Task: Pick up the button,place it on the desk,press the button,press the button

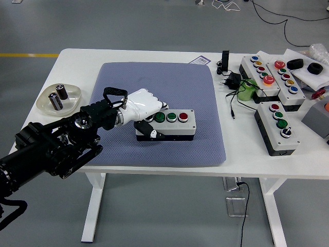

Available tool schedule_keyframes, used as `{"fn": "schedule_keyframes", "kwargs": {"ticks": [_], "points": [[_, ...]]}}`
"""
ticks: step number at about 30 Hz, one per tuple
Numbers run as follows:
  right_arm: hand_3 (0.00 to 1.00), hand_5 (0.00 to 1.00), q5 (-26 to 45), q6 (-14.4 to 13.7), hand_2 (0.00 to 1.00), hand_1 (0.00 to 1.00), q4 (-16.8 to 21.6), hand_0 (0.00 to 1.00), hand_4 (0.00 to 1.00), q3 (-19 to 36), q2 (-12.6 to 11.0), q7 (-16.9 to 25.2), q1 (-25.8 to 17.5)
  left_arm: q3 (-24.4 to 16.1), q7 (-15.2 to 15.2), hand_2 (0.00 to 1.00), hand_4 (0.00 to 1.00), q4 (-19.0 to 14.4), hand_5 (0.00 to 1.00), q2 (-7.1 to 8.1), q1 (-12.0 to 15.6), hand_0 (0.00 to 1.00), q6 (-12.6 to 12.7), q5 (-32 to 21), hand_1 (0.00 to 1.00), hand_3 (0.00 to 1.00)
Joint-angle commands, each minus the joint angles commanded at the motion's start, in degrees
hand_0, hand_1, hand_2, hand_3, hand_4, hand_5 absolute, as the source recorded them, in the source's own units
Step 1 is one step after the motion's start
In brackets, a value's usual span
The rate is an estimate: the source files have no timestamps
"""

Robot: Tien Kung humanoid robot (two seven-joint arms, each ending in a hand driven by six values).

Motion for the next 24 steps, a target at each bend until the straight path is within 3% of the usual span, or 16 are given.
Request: {"fn": "schedule_keyframes", "kwargs": {"ticks": [3, 4, 8, 9, 15, 16, 20, 24], "points": [[0.649, 0.283, -0.1, 0.0, 0.61, 0.576, 0.0, 0.658, 0.283, 0.0, 0.0, 0.0, 0.0, -0.3, 0.3, 0.546, 0.575, -0.1, 0.002, 0.0, 0.0, 0.465, -0.2, 0.0, 0.486, 0.747], [0.649, 0.283, 0.0, 0.0, 0.61, 0.576, 0.0, 0.658, 0.283, 0.0, 0.0, 0.1, 0.0, -0.5, 0.3, 0.794, 0.555, -0.1, 0.002, 0.04, 0.0, 0.654, -0.1, 0.0, 0.75, 0.883], [0.649, 0.283, 0.0, 0.0, 0.61, 0.576, 0.0, 0.658, 0.283, 0.1, 0.0, 0.1, 0.1, -0.8, 0.8, 0.794, 0.555, -0.3, 0.002, 0.06, 0.2, 0.654, -0.6, -1.1, 0.75, 0.883], [0.648, 0.283, 0.0, 0.0, 0.61, 0.576, 0.0, 0.659, 0.283, 0.1, 0.0, 0.1, 0.1, -1.0, 0.9, 0.916, 0.714, -0.3, 0.002, 0.08, 0.2, 0.863, -1.0, -1.4, 0.884, 0.961], [0.648, 0.283, -0.2, 0.1, 0.61, 0.576, 0.0, 0.659, 0.283, 0.3, 0.0, 0.1, 0.2, -2.1, 1.3, 0.916, 0.714, -1.1, 0.002, 0.37, 0.5, 0.863, -3.2, -3.1, 0.884, 0.961], [0.649, 0.281, -0.2, 0.1, 0.61, 0.575, 0.0, 0.659, 0.283, 0.3, 0.0, 0.1, 0.2, -2.3, 1.5, 0.988, 0.867, -1.3, 0.002, 0.47, 0.6, 0.941, -3.8, -3.5, 0.949, 0.998], [0.649, 0.281, -0.1, 0.1, 0.61, 0.575, 0.0, 0.659, 0.283, 0.3, 0.1, 0.1, 0.3, -3.9, 2.2, 0.988, 0.867, -2.9, 0.002, 0.94, 1.3, 0.941, -6.2, -4.5, 0.949, 0.998], [0.649, 0.282, 0.0, 0.0, 0.61, 0.575, 0.0, 0.658, 0.283, 0.3, 0.1, 0.2, 0.3, -8.8, 3.1, 0.998, 0.875, -6.9, 0.005, 1.83, 3.1, 0.97, -9.7, -4.7, 0.978, 0.998]]}}
